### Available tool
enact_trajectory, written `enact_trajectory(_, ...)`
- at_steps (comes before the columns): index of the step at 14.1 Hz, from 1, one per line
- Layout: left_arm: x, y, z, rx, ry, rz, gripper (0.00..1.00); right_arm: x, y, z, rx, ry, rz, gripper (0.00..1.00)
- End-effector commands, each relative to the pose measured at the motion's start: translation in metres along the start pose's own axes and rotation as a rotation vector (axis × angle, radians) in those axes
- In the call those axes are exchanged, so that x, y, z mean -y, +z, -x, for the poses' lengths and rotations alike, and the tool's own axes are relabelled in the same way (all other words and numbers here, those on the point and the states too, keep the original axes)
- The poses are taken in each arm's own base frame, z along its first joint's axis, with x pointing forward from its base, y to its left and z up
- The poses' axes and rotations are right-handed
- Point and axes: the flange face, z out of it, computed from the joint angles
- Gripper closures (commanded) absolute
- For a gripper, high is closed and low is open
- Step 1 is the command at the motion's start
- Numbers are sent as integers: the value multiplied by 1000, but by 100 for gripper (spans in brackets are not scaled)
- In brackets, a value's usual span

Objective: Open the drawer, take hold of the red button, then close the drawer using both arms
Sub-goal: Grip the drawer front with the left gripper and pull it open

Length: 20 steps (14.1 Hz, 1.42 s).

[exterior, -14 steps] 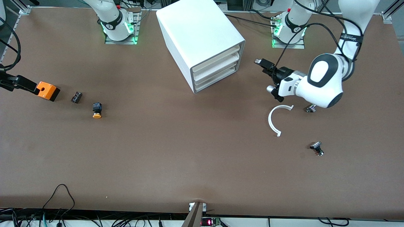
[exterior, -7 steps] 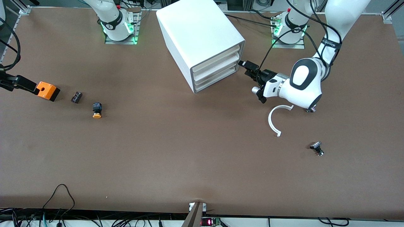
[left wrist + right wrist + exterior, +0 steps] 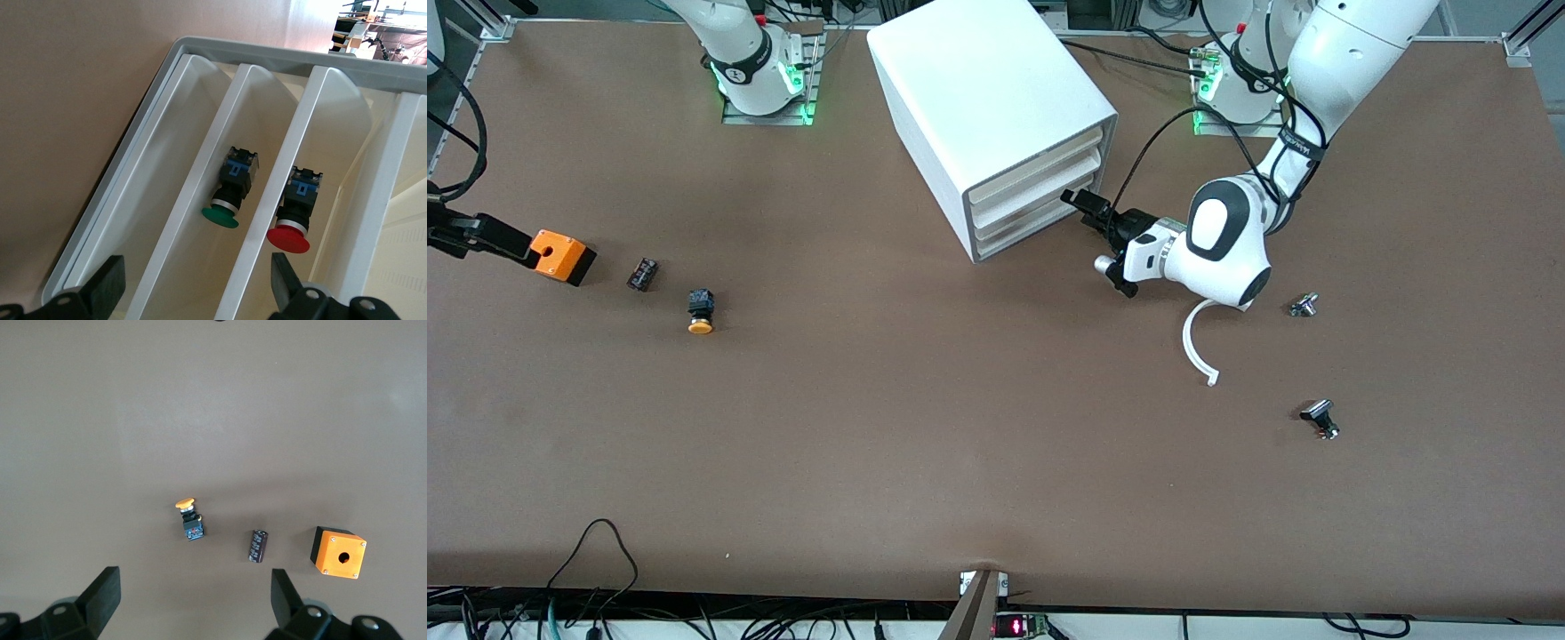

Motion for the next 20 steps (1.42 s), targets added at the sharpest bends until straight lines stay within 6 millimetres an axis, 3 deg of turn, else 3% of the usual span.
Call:
enact_trajectory(1,-2,1,9,2,-3,28,4,2,-5,-2,-5,-5,-12,0)
enact_trajectory(6,-32,20,15,4,-9,77,21,7,-13,0,-22,-13,-13,0)
enact_trajectory(8,-35,31,21,16,-21,89,30,3,-19,3,-5,-7,-14,0)
enact_trajectory(11,-26,41,26,20,-31,80,56,5,-25,5,2,-13,-13,0)
enact_trajectory(13,-24,42,28,23,-38,80,93,3,-24,7,19,-13,-13,0)
enact_trajectory(14,-23,42,28,24,-47,81,100,3,-21,7,30,-7,-13,0)
enact_trajectory(15,-23,42,28,23,-47,79,100,3,-20,7,33,-7,-13,0)
enact_trajectory(17,-20,32,24,-2,-36,67,100,3,-17,6,39,-6,-12,0)
enact_trajectory(20,8,-32,15,-171,-66,37,100,3,-16,6,42,-10,-12,0)
